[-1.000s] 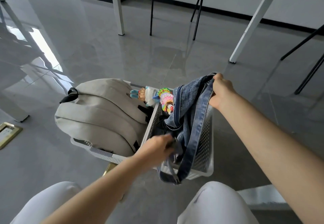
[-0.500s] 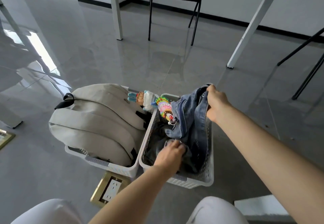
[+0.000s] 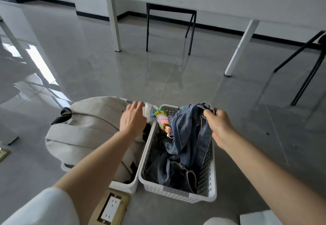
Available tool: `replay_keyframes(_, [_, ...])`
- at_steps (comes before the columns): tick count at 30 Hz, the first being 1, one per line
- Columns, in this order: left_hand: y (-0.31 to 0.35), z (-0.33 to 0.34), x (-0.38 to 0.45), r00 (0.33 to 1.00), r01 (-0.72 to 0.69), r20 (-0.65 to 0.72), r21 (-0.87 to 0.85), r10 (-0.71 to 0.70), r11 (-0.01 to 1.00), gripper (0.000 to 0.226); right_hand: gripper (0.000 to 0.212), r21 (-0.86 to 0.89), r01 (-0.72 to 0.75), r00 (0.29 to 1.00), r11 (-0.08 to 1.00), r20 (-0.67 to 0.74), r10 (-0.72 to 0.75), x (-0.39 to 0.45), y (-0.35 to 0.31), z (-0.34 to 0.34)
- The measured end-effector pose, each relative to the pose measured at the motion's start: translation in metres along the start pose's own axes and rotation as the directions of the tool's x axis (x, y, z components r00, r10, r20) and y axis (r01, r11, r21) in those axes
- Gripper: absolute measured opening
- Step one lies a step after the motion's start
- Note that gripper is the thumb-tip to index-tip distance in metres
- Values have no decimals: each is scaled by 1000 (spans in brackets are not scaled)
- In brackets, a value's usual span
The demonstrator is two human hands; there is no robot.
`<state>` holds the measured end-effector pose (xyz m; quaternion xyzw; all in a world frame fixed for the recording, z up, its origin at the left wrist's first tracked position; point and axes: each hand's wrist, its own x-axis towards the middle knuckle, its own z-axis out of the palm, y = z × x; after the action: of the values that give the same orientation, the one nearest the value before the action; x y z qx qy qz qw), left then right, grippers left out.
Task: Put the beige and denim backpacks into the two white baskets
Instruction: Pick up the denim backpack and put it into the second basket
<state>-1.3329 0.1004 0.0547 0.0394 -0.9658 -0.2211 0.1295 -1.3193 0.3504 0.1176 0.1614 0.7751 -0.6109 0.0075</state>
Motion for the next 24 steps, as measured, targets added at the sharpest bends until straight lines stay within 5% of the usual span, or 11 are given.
replay_keyframes(3, [-3,13,24,969,-69,244,97,43,993,91,22,-65,83,993,994,87,-77,-16,-1,-1])
replay_keyframes(6, [-5,43,28,903,-139,428,212,36,967,96,19,-186,219,954,958,249,-170,-40,4,-11])
replay_keyframes(10, [-27,58,37,947,-116,322,354,-5,928,79,13,-304,260,935,916,318,-160,-45,18,-27])
replay_keyframes(18, [-33,54,29,942,-68,335,250,-20,966,66,11,-272,223,958,936,240,-158,-42,23,-22])
replay_keyframes(22, [-17,40,29,948,-128,316,250,44,960,55,14,-187,133,985,973,134,-109,-32,29,-23])
replay_keyframes(24, [-5,30,35,964,-21,265,157,-22,987,50,16,-144,48,998,988,34,-44,-23,33,-27])
